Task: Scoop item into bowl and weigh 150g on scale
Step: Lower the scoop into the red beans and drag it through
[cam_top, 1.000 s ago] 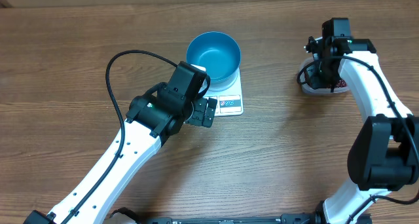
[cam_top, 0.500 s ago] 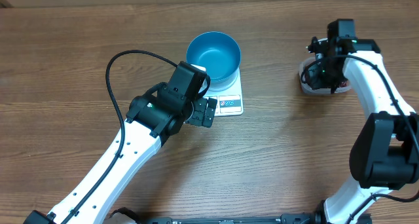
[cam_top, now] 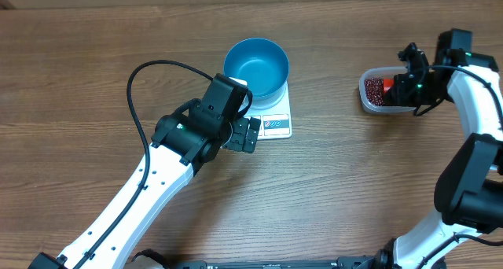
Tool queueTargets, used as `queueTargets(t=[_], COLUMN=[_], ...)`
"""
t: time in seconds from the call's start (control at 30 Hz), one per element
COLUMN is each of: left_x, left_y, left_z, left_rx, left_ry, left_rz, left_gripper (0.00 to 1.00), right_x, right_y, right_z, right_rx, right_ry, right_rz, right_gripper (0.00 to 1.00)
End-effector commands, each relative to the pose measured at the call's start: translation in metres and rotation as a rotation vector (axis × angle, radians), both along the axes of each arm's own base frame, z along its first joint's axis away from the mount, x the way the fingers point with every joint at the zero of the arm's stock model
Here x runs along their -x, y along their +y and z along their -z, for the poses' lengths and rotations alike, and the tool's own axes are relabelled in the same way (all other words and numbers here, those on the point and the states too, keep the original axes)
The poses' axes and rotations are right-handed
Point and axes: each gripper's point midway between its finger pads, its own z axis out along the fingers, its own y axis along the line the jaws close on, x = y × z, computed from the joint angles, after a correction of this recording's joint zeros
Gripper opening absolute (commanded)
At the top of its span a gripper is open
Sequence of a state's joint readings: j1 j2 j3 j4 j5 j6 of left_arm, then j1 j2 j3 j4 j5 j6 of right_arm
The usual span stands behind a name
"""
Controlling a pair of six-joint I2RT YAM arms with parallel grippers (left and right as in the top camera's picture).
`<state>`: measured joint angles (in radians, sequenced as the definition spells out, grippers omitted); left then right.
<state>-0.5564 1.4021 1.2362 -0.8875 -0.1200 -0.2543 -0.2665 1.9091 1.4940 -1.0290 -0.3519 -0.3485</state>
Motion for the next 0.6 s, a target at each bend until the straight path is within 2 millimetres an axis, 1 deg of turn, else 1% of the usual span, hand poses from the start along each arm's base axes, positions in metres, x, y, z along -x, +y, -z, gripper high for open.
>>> queueTargets(t=[0.0, 0.27, 0.4, 0.57], left_x=[0.0015, 0.0015, 0.0015, 0.0015], left_y=[0.0006, 0.0005, 0.0005, 0.0005], left_z=[0.0003, 0.0003, 0.0003, 0.0003], left_rx=[-0.006, -0.005, -0.005, -0.005], left_ry=[-0.002, -0.003, -0.003, -0.003], left_rz=[0.014, 0.014, 0.014, 0.014], left_gripper=[1.0, 1.0, 1.0, 1.0], right_x=[0.0011, 0.0017, 0.0028, 0.0043], right_y=[0.0257, 0.0236, 0.0261, 0.021], right_z=[-0.003, -0.0031, -0.0045, -0.0054], right_rx=[-0.18, -0.186, -0.207, -0.226], right_ry=[-0.019, -0.016, -0.011, 0.0], right_rz=[-0.063, -0.053, -0.048, -0.011], right_gripper=[0.04, 0.04, 0.04, 0.04])
